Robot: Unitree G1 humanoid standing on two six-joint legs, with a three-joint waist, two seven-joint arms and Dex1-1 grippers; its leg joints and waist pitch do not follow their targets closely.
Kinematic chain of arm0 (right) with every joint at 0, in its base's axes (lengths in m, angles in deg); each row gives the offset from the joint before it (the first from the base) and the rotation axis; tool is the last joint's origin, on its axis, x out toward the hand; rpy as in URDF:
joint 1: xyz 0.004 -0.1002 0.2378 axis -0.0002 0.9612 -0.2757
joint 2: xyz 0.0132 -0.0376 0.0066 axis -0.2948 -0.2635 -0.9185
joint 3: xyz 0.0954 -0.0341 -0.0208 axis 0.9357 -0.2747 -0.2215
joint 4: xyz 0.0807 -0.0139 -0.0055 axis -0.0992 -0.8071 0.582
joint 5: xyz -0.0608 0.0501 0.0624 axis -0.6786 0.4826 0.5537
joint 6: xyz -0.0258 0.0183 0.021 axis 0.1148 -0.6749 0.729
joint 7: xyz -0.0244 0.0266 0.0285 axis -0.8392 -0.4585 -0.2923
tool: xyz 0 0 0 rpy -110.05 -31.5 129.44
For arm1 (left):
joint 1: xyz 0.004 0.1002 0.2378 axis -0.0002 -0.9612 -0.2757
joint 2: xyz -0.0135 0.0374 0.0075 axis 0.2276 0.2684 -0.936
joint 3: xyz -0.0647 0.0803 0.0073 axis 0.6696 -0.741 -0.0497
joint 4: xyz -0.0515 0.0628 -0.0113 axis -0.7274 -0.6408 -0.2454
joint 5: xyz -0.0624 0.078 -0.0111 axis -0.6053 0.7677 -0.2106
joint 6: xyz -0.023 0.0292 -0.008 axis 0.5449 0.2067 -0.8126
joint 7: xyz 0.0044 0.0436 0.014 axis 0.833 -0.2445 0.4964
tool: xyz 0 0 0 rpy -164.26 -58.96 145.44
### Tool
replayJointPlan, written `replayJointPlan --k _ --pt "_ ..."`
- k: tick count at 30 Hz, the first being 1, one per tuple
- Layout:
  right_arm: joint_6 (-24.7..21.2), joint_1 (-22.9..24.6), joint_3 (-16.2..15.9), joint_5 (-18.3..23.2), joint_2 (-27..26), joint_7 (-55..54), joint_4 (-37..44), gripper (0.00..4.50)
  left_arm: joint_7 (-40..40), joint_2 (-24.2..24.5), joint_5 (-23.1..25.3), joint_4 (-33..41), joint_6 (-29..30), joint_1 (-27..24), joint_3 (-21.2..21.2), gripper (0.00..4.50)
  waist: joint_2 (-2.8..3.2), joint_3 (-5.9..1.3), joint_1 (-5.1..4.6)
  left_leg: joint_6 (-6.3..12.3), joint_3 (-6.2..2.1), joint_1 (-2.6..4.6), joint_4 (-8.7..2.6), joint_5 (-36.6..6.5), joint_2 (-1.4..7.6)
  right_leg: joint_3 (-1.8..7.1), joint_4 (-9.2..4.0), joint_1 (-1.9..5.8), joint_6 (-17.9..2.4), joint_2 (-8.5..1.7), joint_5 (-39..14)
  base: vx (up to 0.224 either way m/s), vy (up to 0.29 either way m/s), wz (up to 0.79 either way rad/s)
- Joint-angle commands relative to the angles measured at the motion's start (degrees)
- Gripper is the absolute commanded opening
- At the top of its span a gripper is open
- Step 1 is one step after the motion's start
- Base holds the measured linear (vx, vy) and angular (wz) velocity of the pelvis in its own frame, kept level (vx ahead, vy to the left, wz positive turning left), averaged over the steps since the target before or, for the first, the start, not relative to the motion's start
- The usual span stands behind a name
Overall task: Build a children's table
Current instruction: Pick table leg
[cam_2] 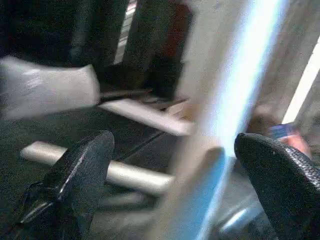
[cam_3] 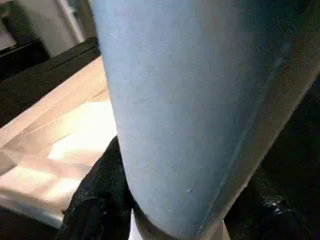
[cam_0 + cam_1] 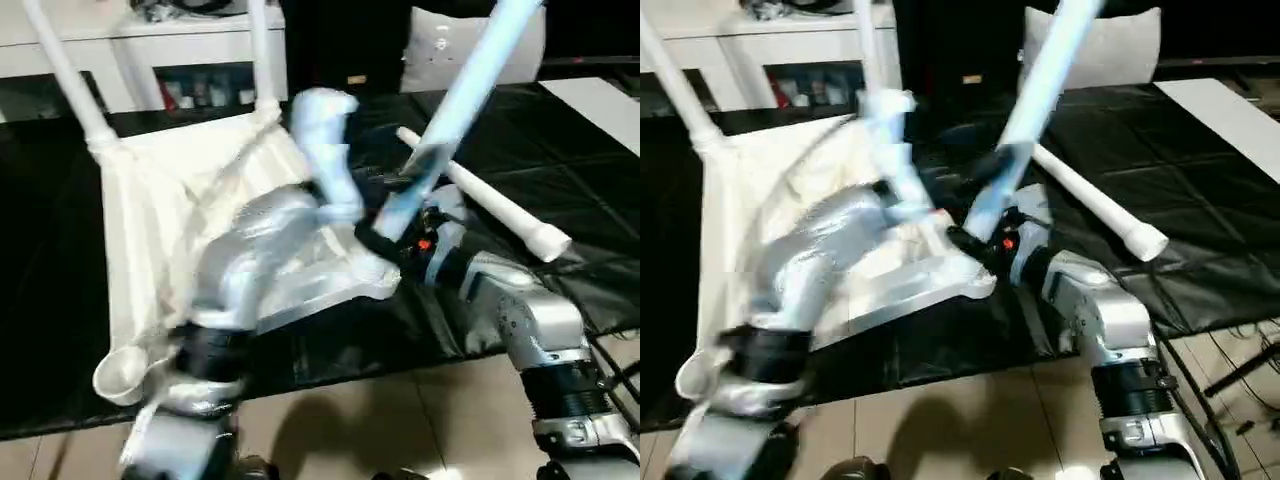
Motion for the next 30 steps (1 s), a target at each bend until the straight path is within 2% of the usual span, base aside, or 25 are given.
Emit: replayJointPlan --k 1,2,3,4,5,6,7,8,9,13,17,19,20,22,24,25,26,27,29,30 --pt "-0.32 0.82 1.17 0.23 -0.26 -1.53 2.49 1.89 -1.12 1.35 1.70 0.96 0.63 -1.04 0.61 4.50 -0.62 -4.36 -0.03 1.64 -0.79 0.59 -3.97 -10.47 1.94 2.68 -4.95 3.31 -7.85 -3.16 -17.71 0.000 0.000 0.00" --pt "2.88 1.72 2.26 -0.78 -1.47 -4.53 3.77 1.89 -2.35 3.76 4.06 1.40 0.76 -3.22 0.86 4.50 -0.69 -4.13 -0.18 1.52 -0.82 0.55 -4.15 -10.90 2.00 2.71 -5.05 3.19 -7.50 -3.11 -18.01 0.000 0.000 0.00" --pt "4.44 2.01 2.59 -1.53 -1.91 -5.89 4.13 1.89 -2.75 4.60 4.94 1.56 0.61 -3.99 0.86 4.50 -0.57 -4.22 -0.34 1.34 -0.90 0.56 -4.21 -10.74 2.11 2.76 -4.86 3.11 -7.35 -3.18 -17.43 0.000 0.000 0.00" --pt "3.49 2.44 3.32 -1.96 -2.56 -8.78 5.09 1.89 -3.34 5.69 5.81 2.15 0.69 -5.25 0.96 4.50 -1.06 -4.02 -0.56 1.28 -0.81 0.54 -4.33 -10.86 2.07 2.78 -4.98 2.96 -7.19 -3.06 -17.42 0.000 0.000 0.00" --pt "3.49 2.44 3.32 -1.96 -2.56 -8.78 5.09 1.89 -3.34 5.69 5.81 2.15 0.69 -5.25 0.96 4.50 -0.87 -4.04 -0.54 1.15 -0.90 0.52 -4.39 -10.56 2.05 2.79 -4.77 3.08 -7.33 -3.10 -17.30 0.000 0.000 0.00" --pt "1.67 2.87 3.94 -1.97 -3.02 -11.10 6.11 1.89 -3.78 6.72 6.48 2.84 0.73 -6.43 0.92 4.50 -0.63 -4.07 -0.56 0.98 -0.84 0.71 -4.36 -10.48 2.08 2.87 -4.84 2.92 -7.42 -3.09 -17.31 0.000 0.000 0.00" --pt "0.53 3.14 4.15 -1.74 -3.15 -11.72 6.68 1.89 -3.88 7.28 6.79 3.26 0.67 -7.05 0.78 4.50 -0.86 -3.85 -0.68 1.03 -0.79 0.72 -4.48 -10.88 2.06 2.90 -4.97 2.84 -7.40 -2.99 -17.63 0.000 0.000 0.00" --pt "-1.09 4.28 4.21 -2.12 -3.22 -13.14 8.26 1.89 -3.89 8.68 7.51 4.51 0.43 -9.12 0.50 4.50 -0.68 -3.83 -0.61 0.88 -0.84 0.79 -4.56 -11.39 2.11 2.93 -4.90 2.86 -7.32 -3.00 -18.01 0.000 0.000 0.00" --pt "-1.56 5.55 4.56 -2.62 -3.67 -14.75 9.66 1.89 -4.12 9.27 7.81 5.88 0.06 -11.55 0.96 4.50 -0.71 -3.60 -0.67 0.82 -0.78 0.76 -4.66 -11.84 2.13 3.02 -5.00 2.70 -6.97 -2.98 -18.26 0.000 0.000 0.00" --pt "-2.64 8.41 6.01 -3.35 -5.04 -19.30 12.69 1.89 -5.19 10.32 8.80 9.09 -1.21 -17.47 1.88 4.50 -0.61 -3.50 -0.76 0.50 -0.75 0.80 -4.87 -12.71 2.04 3.11 -5.29 2.55 -6.21 -3.04 -19.86 0.000 0.000 0.00" --pt "-4.27 10.99 6.19 -3.42 -5.27 -21.76 16.52 1.89 -8.28 10.40 10.57 11.42 -1.85 -22.25 2.90 4.50 -0.65 -2.77 -1.06 -0.46 -0.91 0.97 -5.38 -16.96 2.02 3.07 -6.08 2.13 -3.63 -2.94 -25.26 0.000 0.000 0.00" --pt "-6.12 12.16 6.21 -3.54 -5.21 -22.98 19.02 1.89 -9.31 10.03 10.73 12.92 -2.66 -24.61 3.77 4.50 -0.76 -2.63 -1.31 -0.54 -1.08 0.89 -5.53 -17.76 1.95 2.98 -6.37 2.12 -2.36 -2.90 -26.79 0.000 0.000 0.00" --pt "-6.27 12.31 6.27 -3.78 -5.26 -23.42 19.37 1.89 -9.47 9.94 10.69 13.20 -2.64 -24.92 3.88 4.50 -0.74 -2.67 -1.36 -0.56 -1.06 0.94 -5.54 -17.82 1.93 2.98 -6.44 2.06 -2.10 -2.88 -26.95 0.000 0.000 0.00" --pt "-10.41 13.76 7.58 -4.55 -6.39 -28.10 23.37 1.89 -10.93 9.19 10.26 16.28 -2.20 -28.06 4.79 4.50 -0.80 -2.59 -1.68 -0.82 -1.15 0.75 -5.77 -17.03 2.07 3.07 -6.28 2.06 -2.17 -2.76 -25.24 0.000 0.000 0.00" --pt "-12.21 14.79 8.44 -4.41 -7.15 -30.02 25.76 1.89 -11.50 9.05 10.88 17.58 -3.49 -29.57 4.97 4.50 -0.73 -2.71 -1.94 -0.82 -1.13 0.85 -5.75 -16.98 1.97 3.11 -6.19 1.98 -2.32 -2.65 -23.88 0.000 0.000 0.00" --pt "-13.13 15.10 9.54 -0.84 -7.62 -28.53 27.18 1.89 -11.64 9.08 11.12 17.99 -3.71 -29.94 4.94 4.50 -0.74 -2.57 -2.05 -0.57 -1.13 0.72 -5.85 -17.15 1.95 3.11 -6.32 2.04 -2.11 -2.68 -23.56 0.000 0.000 0.00" --pt "-13.50 15.19 9.98 0.74 -7.80 -27.80 27.73 1.89 -11.68 9.10 11.18 18.14 -3.72 -30.05 4.92 4.50 -0.77 -2.63 -2.05 -0.43 -1.13 0.81 -5.82 -17.34 1.97 3.14 -6.33 2.01 -1.96 -2.72 -23.53 0.000 0.000 0.00" --pt "-15.70 15.13 11.59 4.05 -8.96 -28.35 29.10 1.89 -12.02 9.11 11.22 18.63 -3.56 -30.25 4.85 4.50 -1.37 -2.40 -2.29 0.02 -1.17 0.68 -5.94 -17.40 1.97 3.15 -6.37 2.01 -1.86 -2.66 -23.40 0.000 0.000 0.00" --pt "-18.18 14.99 12.37 3.88 -9.97 -31.14 31.11 1.89 -12.20 8.95 11.07 19.42 -4.07 -30.52 4.91 4.50 -0.91 -2.42 -2.22 -0.08 -1.21 0.73 -5.95 -16.68 1.95 3.22 -6.33 1.90 -1.86 -2.75 -23.20 0.000 0.000 0.00" --pt "-18.10 15.54 10.92 4.04 -8.72 -28.91 31.56 1.89 -12.64 8.59 10.83 19.53 -3.75 -30.66 5.30 4.50 -0.98 -2.41 -2.23 -0.69 -1.16 0.74 -5.98 -16.28 2.01 3.24 -6.25 1.94 -1.90 -2.70 -22.59 0.000 0.000 0.00"
